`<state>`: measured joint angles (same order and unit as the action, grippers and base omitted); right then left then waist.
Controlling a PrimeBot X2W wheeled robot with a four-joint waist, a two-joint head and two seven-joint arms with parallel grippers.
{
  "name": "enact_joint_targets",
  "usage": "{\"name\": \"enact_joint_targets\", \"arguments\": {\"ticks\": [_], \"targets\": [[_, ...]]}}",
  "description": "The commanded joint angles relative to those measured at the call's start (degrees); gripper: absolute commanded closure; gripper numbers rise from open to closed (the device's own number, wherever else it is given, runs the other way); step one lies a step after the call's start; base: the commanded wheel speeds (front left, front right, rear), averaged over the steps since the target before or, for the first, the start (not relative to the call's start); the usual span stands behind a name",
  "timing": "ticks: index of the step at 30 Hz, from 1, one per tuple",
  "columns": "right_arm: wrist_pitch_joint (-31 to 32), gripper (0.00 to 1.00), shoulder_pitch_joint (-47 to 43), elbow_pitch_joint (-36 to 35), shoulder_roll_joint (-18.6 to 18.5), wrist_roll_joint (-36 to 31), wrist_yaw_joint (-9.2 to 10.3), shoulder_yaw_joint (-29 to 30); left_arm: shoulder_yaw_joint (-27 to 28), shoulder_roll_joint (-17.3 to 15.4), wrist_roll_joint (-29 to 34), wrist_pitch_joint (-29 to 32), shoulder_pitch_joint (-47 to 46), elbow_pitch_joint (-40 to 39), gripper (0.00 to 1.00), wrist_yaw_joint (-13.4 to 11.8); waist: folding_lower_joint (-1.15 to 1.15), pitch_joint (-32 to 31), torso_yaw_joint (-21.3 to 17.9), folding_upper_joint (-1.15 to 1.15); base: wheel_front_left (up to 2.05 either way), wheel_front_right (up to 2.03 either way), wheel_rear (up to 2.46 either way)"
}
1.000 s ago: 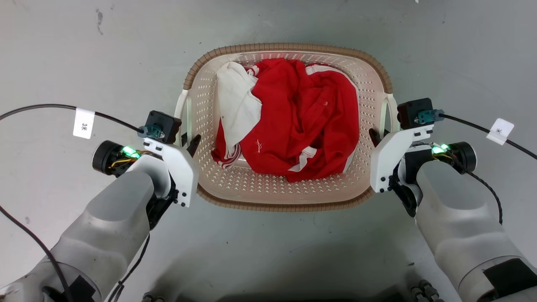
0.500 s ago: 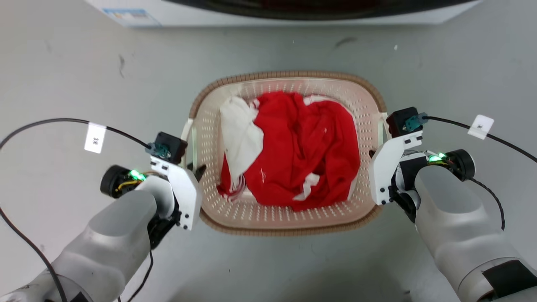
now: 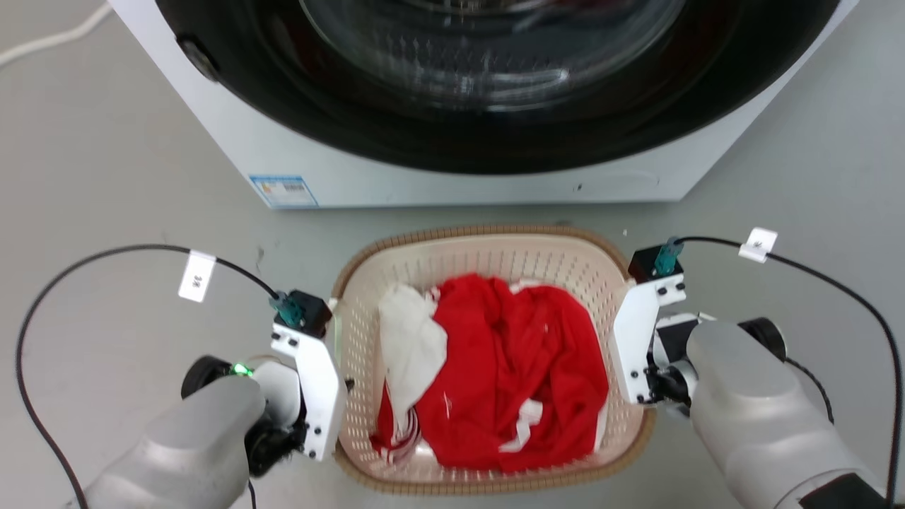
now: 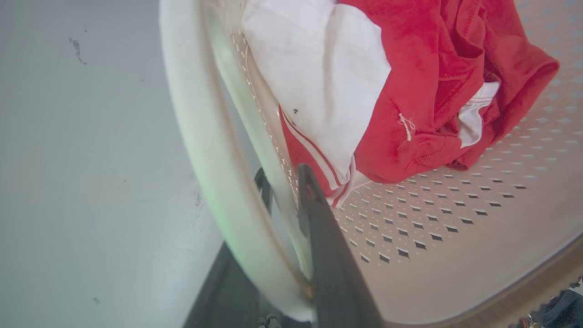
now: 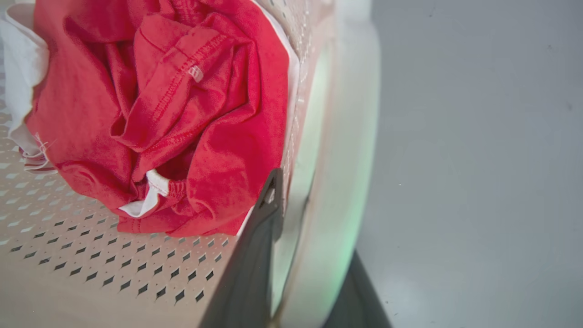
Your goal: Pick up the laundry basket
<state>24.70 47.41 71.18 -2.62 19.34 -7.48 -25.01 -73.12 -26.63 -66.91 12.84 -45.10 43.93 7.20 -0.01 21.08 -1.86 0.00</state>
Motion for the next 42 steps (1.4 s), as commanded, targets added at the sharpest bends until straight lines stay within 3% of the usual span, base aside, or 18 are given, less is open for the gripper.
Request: {"name": "enact_joint_targets", "arguments": {"ticks": [1,10,20,42], "targets": [[1.69,1.0,-1.36,0.06,-0.45,0.41,-0.02,-1.05,-0.41,-0.31,-0.09,1.39,1.56,-1.05,1.0,0.49,0.01,-5.24,-0.11,0.0,0.0,0.0,0.0],[10.34,1.0,-5.07,0.82,-0.46,2.73,-0.02,-4.89,-0.31,-1.23,-1.06,7.89,5.8,-3.9,1.0,0.49,0.01,-13.79,-0.25,0.0,0.0,0.0,0.0],[14.02,1.0,-8.02,-0.77,-0.37,6.69,-0.09,-6.67,-0.32,-1.4,-1.05,12.64,8.4,-6.04,1.0,0.56,0.01,-19.84,-0.51,0.0,0.0,0.0,0.0],[15.47,1.0,-7.12,0.27,-0.24,8.32,-0.1,-9.33,-0.34,-0.12,-2.85,14.12,10.05,-5.91,1.0,0.58,0.01,-22.01,-0.44,0.0,0.0,0.0,0.0]]}}
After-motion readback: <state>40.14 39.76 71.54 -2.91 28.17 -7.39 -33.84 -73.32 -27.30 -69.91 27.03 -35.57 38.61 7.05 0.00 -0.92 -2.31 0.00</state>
